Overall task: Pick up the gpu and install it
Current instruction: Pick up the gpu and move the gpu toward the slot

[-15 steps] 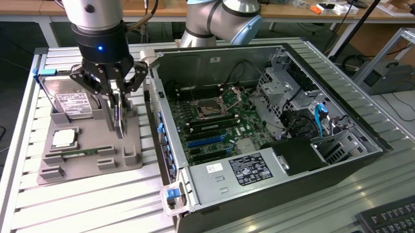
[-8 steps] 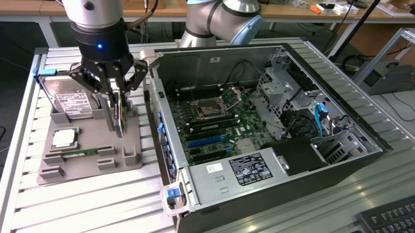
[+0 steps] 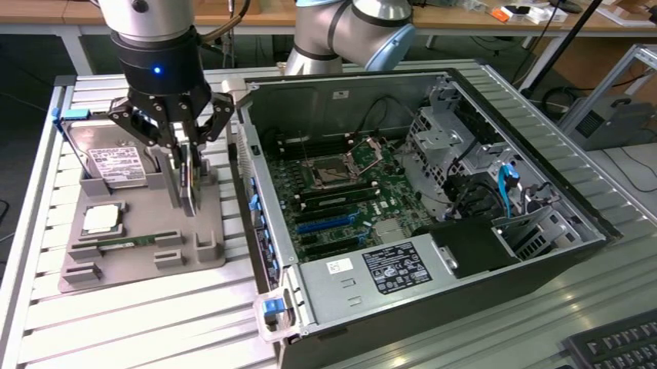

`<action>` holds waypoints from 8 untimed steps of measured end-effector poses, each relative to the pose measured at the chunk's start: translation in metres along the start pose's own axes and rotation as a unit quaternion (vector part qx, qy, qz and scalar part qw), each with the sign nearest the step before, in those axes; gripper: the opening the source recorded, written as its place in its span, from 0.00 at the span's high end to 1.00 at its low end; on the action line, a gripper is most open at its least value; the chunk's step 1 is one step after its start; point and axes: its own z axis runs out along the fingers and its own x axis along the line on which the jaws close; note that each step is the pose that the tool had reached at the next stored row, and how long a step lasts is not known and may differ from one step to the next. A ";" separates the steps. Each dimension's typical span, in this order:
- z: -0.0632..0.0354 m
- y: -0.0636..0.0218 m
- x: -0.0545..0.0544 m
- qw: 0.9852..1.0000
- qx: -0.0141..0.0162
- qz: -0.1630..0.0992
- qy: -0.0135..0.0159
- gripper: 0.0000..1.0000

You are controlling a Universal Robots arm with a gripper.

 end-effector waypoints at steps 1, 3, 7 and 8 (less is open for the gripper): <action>-0.0006 0.0000 0.000 1.000 0.000 0.000 0.000 0.73; -0.0014 -0.0001 0.000 1.000 0.000 0.000 0.000 0.73; -0.0032 -0.0001 0.000 1.000 0.000 0.000 0.000 0.73; -0.0045 -0.0002 0.000 1.000 0.000 0.000 0.000 0.73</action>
